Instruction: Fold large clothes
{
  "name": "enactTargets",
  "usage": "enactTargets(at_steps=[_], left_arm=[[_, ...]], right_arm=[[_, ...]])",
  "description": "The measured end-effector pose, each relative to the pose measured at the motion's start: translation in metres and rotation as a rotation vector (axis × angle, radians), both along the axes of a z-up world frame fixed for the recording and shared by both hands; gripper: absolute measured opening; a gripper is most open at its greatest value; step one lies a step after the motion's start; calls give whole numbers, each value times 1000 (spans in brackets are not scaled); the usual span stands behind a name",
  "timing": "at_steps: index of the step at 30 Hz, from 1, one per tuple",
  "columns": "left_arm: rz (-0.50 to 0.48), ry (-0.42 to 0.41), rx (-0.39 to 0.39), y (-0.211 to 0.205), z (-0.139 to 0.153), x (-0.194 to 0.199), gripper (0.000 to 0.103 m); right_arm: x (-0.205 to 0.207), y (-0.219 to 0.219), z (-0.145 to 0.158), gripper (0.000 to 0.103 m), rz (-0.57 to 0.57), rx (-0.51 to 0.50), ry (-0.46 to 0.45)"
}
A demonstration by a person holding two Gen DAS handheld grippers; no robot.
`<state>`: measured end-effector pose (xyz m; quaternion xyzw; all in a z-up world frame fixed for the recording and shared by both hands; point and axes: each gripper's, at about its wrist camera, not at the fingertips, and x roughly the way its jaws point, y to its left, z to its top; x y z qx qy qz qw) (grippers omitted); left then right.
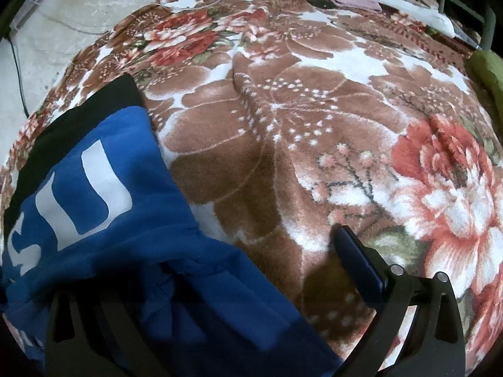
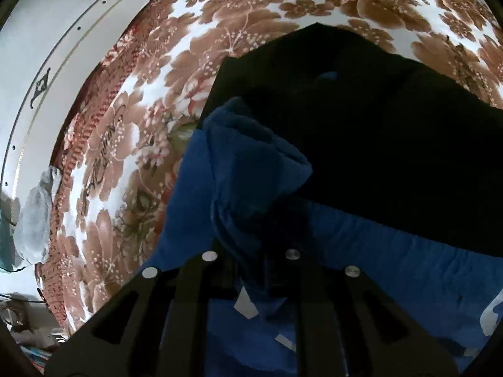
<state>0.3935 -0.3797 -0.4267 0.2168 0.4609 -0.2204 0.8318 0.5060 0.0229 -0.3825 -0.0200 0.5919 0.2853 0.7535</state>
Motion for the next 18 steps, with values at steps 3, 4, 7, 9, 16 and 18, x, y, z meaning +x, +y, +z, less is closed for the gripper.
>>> enactTargets(at_steps=[3,4,7,9,16,18], left_arm=[[-2,17,20,2,5,-4,99],[8,29,16,4,7,-6,99],[7,23,12,4,6,-11,98],[-5,18,15,4,7,-12,98],[-1,59,44,20,31,-37,98],[24,90,23,31,38,-54,98]], right_arm=[[1,5,8,12,12,11,-6],[2,9,10,12,16,14,-3],[8,15,5,19,18,-2,24],[10,17,1,30,29,-9,40],[-19,15,38,93,115,1,-23],[-29,13,52,94,134,27,-11]])
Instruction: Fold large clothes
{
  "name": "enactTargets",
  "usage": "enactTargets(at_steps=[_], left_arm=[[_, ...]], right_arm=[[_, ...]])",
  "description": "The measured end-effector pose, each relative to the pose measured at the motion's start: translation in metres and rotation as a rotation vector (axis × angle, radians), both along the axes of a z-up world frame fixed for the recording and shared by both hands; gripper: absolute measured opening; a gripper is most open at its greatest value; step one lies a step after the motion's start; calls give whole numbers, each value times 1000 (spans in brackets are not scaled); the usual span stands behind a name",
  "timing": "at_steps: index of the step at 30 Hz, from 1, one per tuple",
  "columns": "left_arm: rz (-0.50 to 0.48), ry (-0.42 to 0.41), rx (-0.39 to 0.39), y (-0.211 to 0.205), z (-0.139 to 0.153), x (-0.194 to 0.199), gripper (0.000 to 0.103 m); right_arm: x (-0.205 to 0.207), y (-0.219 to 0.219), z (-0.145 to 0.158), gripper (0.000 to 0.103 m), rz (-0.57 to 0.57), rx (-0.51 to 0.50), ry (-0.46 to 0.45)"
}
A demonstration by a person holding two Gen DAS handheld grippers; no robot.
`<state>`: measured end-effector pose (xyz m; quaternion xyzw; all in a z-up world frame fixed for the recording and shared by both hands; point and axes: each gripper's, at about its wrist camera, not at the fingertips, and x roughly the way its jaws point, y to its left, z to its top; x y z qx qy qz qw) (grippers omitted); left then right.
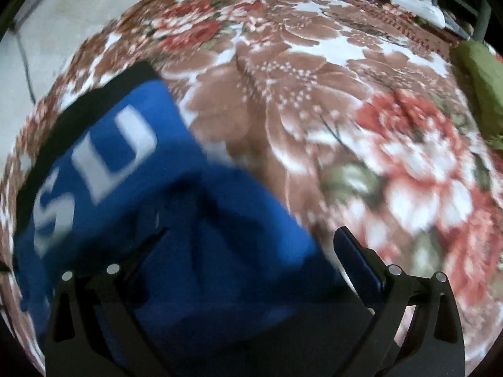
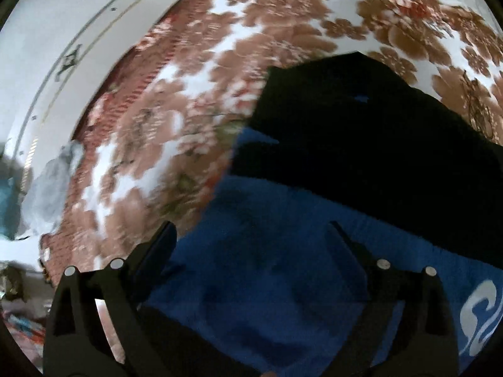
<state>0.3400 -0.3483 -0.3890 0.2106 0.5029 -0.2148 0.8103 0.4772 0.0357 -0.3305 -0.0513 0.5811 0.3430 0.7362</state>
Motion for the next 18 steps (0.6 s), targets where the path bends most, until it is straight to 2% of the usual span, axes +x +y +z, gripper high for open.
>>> enactTargets(at_steps=[4,6,8,10,13,15,18], left_arm=[[8,-46,26,26,18,-36,98],[11,-59,47,42,24,-44,98],[27,-61,64,65,26,-48,98],[64,-20,19,102,27,-49,98],[81,-34,-54,154,33,-49,98],[124,-52,-90,199,39,-45,98],[201,-107,-63,267,43,-31,98]], right_arm=[[-17,-21,40,93,20,77,62],[-15,-44,69,93,27,71,21],[-6,-67,91,98,11,45,-20],[10,-102,105,98,-49,16,-47],[29,-150,105,98,-112,-58,-88],[37,-179,97,98,-160,-96,-120],[44,-231,72,98,-269,-158,-140]])
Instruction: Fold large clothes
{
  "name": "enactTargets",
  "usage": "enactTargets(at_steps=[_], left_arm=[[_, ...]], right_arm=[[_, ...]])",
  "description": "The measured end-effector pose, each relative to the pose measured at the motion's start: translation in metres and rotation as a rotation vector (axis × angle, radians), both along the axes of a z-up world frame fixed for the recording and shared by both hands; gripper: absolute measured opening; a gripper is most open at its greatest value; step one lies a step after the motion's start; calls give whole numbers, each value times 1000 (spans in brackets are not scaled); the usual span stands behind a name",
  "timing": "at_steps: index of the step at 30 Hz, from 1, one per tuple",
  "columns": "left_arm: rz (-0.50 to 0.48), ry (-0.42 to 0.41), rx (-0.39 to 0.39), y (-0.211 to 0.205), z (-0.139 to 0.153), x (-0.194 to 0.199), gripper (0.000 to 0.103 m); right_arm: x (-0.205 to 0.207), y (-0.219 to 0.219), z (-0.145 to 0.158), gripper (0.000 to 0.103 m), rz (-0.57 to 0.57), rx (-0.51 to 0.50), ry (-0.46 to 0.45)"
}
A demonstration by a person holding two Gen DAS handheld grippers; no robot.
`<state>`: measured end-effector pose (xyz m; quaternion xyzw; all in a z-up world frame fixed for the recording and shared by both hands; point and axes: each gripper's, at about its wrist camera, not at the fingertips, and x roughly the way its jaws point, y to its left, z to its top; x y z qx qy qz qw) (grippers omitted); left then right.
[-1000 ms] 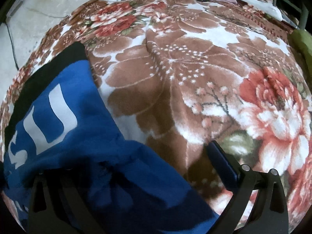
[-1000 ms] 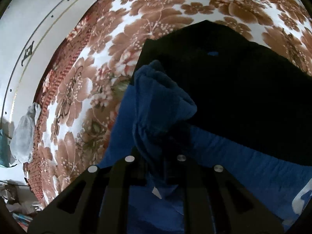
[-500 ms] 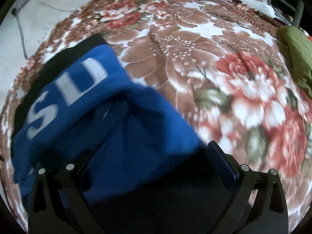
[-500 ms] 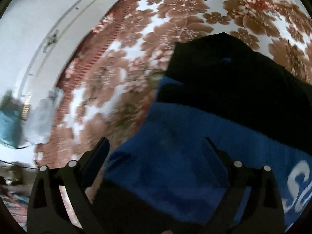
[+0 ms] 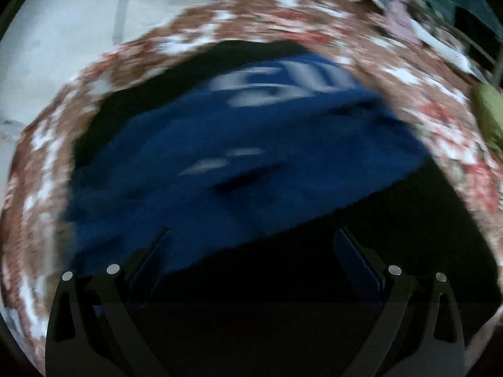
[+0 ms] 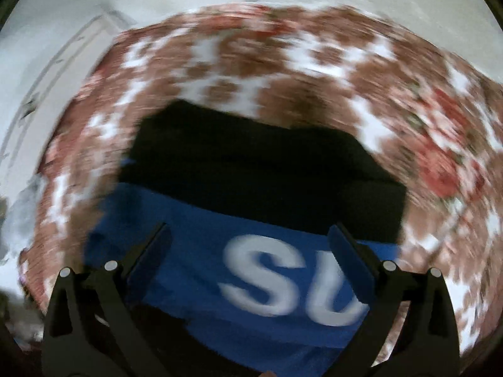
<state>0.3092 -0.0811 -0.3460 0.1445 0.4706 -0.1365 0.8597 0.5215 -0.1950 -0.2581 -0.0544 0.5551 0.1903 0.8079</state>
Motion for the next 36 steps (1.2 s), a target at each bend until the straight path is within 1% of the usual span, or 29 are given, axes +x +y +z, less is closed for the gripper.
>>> enactTargets(at_steps=[1,2,3,4,5,6,7,9,10,11,13,15,16,17,19,22,25,29,33,36], left_arm=[[26,-26,18,21,2,7,98],[54,-53,43,43,4,19,98],[70,-62,56,58,5,31,98],[94,-66,69,76,6,50,98],[108,-67,69,87,7,63,98],[123,-69,52,98,9,76,98],[138,-69,10,110,11,91,98],[156,-55,-64,127,10,117,98],[159,-42,-75,130,7,123,98],[163,-3,-83,135,-3,135,98],[167,51,-61,140,-23,143,98],[175,103,-2,148,-48,147,98],[177,115,13,154,-57,144,98],[177,122,2,159,-61,142,99],[177,118,-27,167,-64,139,99],[162,109,-22,169,-65,137,99],[163,129,-30,172,-70,142,99],[161,146,-16,171,-72,146,99],[152,142,-27,173,-77,145,99],[140,120,-19,173,-78,144,99]], right_arm=[[0,-17,-12,98,-41,-20,-6],[-2,-27,-20,98,-60,-36,-11],[-5,-36,-30,98,-75,-46,-13],[-11,-42,-45,98,-66,-41,-3],[-14,-42,-54,98,-60,-52,0],[-20,-42,-69,98,-57,-100,-3],[-24,-39,-78,98,-61,-138,-7],[-31,-41,-98,98,-93,-181,8],[-33,-43,-104,98,-106,-184,20],[-34,-46,-112,98,-121,-195,25],[-33,-53,-121,98,-133,-209,14],[-32,-58,-129,98,-138,-211,5],[-32,-61,-132,98,-137,-215,-3],[-32,-62,-133,98,-132,-221,-15],[-34,-62,-136,98,-116,-231,-37],[-39,-60,-137,98,-107,-236,-58],[-38,-63,-141,98,-110,-224,-57],[-36,-60,-147,98,-100,-246,-58],[-37,-57,-149,98,-101,-261,-69],[-40,-56,-149,98,-104,-269,-85]])
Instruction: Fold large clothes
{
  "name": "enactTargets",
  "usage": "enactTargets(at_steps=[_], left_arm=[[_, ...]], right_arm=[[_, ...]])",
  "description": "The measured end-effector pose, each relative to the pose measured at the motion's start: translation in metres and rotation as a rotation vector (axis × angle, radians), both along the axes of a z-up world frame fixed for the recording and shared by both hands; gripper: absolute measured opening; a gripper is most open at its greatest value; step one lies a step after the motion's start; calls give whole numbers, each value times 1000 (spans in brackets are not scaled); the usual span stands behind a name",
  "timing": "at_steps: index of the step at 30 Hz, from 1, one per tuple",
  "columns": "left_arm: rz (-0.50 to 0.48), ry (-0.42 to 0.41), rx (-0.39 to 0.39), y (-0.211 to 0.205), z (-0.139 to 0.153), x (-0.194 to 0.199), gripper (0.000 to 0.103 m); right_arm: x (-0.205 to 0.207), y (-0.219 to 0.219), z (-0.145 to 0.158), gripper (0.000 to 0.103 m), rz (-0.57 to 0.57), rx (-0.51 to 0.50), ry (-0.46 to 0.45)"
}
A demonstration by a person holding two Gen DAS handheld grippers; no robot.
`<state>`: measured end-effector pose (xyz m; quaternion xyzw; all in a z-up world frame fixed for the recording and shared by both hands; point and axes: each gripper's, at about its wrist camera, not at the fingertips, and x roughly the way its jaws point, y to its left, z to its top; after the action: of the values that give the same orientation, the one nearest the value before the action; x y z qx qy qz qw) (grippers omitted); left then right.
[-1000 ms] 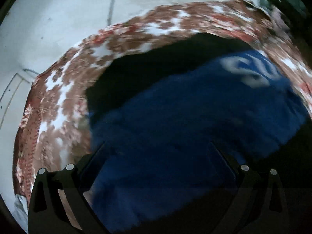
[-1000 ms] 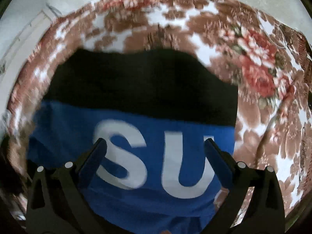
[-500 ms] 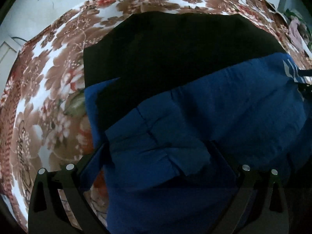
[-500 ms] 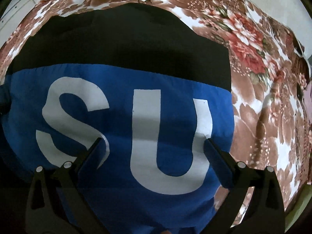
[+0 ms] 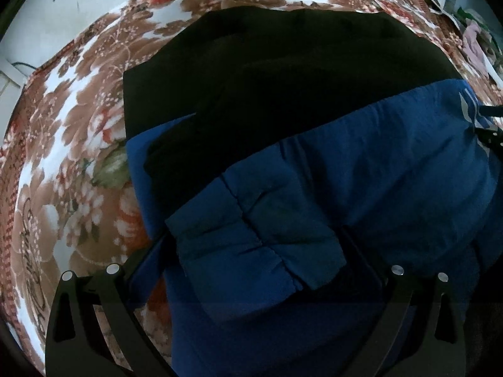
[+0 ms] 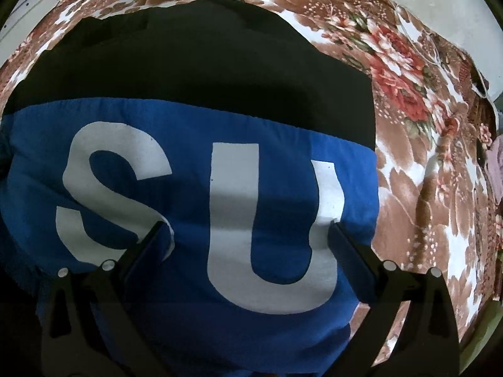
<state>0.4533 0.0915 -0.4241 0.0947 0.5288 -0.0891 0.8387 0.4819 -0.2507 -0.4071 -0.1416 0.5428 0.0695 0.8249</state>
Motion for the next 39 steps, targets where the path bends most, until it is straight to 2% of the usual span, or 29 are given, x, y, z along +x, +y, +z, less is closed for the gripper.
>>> enactTargets(at_steps=[4,5,7,9,13,17,18,23,28,31,34,39], left_arm=[[1,-18,31,-4,7,-3,99],[8,-35,59,-6,15,-5,99],[12,-97,61,-9,36,-16,98],[29,-153,53,-11,64,-32,98],[89,-178,26,-11,109,-77,98],[164,-165,4,-5,124,-130,98],[184,-157,-4,-3,124,-143,98],[320,-64,-52,15,104,-235,98],[399,30,-94,29,75,-321,98],[423,57,-130,35,64,-356,98],[441,78,-204,38,52,-389,98],[417,115,-277,32,40,-408,98]], right_arm=[[-5,-1,6,98,11,10,-23],[-7,-2,10,98,7,7,-30],[-13,-6,20,98,-9,22,-44],[-24,-8,33,98,-7,66,-71],[-57,-9,66,98,59,120,-94],[-95,-16,91,98,97,158,-120],[-107,-20,97,98,102,193,-120],[-152,-34,106,98,92,231,-83],[-210,-60,85,98,8,221,-4],[-245,-79,66,98,-86,231,54],[-278,-91,48,98,-155,253,125],[-324,-99,32,98,-248,289,224]])
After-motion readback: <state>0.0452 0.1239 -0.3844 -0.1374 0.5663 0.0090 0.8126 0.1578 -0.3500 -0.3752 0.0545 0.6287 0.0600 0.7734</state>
